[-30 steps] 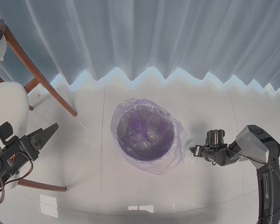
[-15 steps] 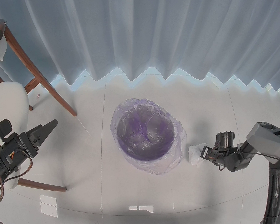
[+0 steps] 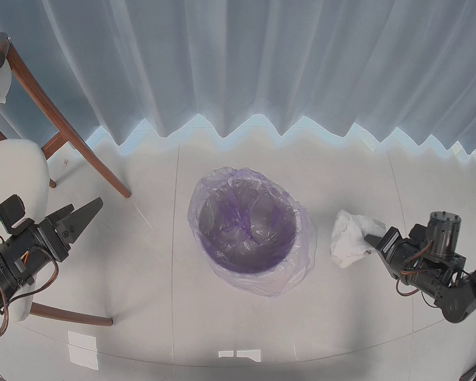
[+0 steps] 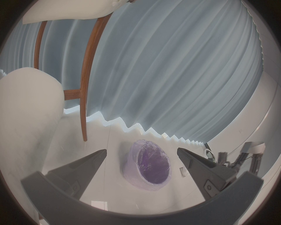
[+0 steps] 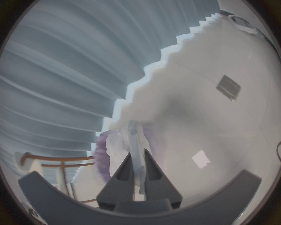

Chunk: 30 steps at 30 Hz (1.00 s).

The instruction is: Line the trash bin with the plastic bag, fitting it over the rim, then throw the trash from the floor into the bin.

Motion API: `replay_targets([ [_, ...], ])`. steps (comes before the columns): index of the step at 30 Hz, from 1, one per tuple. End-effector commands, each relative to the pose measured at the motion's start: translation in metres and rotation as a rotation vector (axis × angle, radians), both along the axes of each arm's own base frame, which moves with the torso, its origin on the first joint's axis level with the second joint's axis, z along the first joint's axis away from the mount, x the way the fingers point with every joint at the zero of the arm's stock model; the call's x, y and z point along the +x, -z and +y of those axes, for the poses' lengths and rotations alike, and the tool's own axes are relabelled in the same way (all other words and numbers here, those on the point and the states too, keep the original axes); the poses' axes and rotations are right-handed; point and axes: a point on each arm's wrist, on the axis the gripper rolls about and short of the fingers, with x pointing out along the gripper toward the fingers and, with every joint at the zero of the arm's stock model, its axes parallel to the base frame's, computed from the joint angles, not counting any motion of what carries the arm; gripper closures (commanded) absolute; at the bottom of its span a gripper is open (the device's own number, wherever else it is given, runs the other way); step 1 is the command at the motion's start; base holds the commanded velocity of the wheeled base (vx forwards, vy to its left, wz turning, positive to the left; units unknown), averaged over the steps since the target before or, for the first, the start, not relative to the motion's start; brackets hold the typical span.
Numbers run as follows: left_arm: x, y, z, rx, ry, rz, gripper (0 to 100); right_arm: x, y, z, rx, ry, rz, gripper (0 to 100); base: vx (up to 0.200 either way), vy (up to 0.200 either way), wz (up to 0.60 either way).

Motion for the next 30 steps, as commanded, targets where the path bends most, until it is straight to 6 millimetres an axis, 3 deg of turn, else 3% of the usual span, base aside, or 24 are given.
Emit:
replay_targets([
  [1, 0.001, 0.003, 0.001, 0.045, -0.016, -0.009, 0, -0.059, -0.051, 0.019, 0.097, -0.184, -0.215, 100, 0.0, 0.0, 0.0],
  [6, -0.028, 0.006, 0.009, 0.087, -0.043, -0.059, 0, -0.057, -0.048, 0.029, -0.022, -0.318, -0.276, 100, 0.0, 0.0, 0.0],
  [11, -0.053, 0.012, 0.015, 0.106, -0.061, -0.083, 0, -0.037, -0.044, 0.038, -0.109, -0.377, -0.332, 100, 0.0, 0.0, 0.0],
  [14, -0.064, 0.016, 0.021, 0.129, -0.111, -0.081, 0, -0.012, -0.04, 0.049, -0.181, -0.392, -0.397, 100, 0.0, 0.0, 0.0],
  [18, -0.078, 0.015, 0.024, 0.131, -0.127, -0.093, 0, 0.003, -0.032, 0.061, -0.25, -0.426, -0.438, 100, 0.0, 0.0, 0.0],
  [22, -0.106, 0.022, 0.026, 0.175, -0.131, -0.08, 0, 0.027, -0.024, 0.08, -0.301, -0.446, -0.477, 100, 0.0, 0.0, 0.0],
  [30, -0.157, 0.056, 0.03, 0.215, -0.125, -0.001, 0, 0.062, 0.0, 0.111, -0.393, -0.485, -0.528, 100, 0.0, 0.0, 0.0],
])
